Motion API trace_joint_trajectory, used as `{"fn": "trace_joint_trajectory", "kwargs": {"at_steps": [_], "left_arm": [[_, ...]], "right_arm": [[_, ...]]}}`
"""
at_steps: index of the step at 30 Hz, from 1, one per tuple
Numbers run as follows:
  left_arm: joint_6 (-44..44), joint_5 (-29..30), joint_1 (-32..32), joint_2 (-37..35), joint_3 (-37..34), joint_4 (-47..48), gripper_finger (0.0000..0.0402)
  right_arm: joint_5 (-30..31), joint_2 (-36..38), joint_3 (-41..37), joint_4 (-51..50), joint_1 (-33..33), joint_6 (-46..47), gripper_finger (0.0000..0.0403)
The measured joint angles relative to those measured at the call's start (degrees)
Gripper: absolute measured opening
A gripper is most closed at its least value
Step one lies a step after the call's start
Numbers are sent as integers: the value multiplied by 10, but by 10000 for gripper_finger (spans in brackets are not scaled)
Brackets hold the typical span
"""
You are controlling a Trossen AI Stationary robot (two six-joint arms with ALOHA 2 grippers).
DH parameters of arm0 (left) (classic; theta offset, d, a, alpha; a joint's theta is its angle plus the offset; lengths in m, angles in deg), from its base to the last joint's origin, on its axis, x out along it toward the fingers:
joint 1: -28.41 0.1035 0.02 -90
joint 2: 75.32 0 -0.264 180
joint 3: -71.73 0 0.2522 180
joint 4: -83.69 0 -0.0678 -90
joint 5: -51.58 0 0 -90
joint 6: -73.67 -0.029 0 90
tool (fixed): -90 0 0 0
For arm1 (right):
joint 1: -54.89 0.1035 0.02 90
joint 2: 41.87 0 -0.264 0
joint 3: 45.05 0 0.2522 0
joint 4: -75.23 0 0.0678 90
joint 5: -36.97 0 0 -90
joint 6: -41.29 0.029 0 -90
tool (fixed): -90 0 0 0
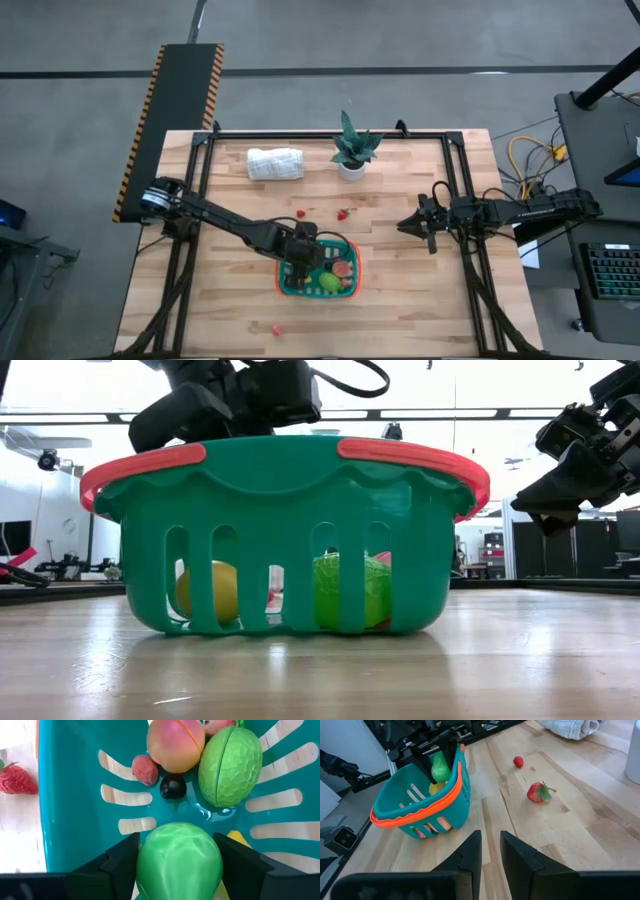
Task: Pick and placing Produce into tupperware
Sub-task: Put the green pear into the blue bin
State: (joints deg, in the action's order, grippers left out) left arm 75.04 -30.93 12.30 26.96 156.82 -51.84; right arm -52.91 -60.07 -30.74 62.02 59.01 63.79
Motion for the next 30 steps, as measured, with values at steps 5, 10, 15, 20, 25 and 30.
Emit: {"fn": "trace_joint_trajectory", "kwargs": {"at_steps": [5, 10, 15, 20, 25, 30], "left_arm": [[22, 0, 0, 0, 2, 27, 215], [42, 0, 0, -1, 6, 47, 215], [44, 0, 0, -1, 8, 49, 215], [70, 0, 0, -1, 11, 79, 215], [73, 0, 0, -1, 12, 89, 215], [73, 0, 0, -1, 12, 89, 215]], "right_arm": [[0, 0, 0, 0, 0, 0, 63], [0, 0, 0, 0, 0, 0, 63], [0, 0, 0, 0, 0, 0, 63], [0, 0, 0, 0, 0, 0, 63], [0, 0, 0, 0, 0, 0, 63], [0, 0, 0, 0, 0, 0, 63]]}}
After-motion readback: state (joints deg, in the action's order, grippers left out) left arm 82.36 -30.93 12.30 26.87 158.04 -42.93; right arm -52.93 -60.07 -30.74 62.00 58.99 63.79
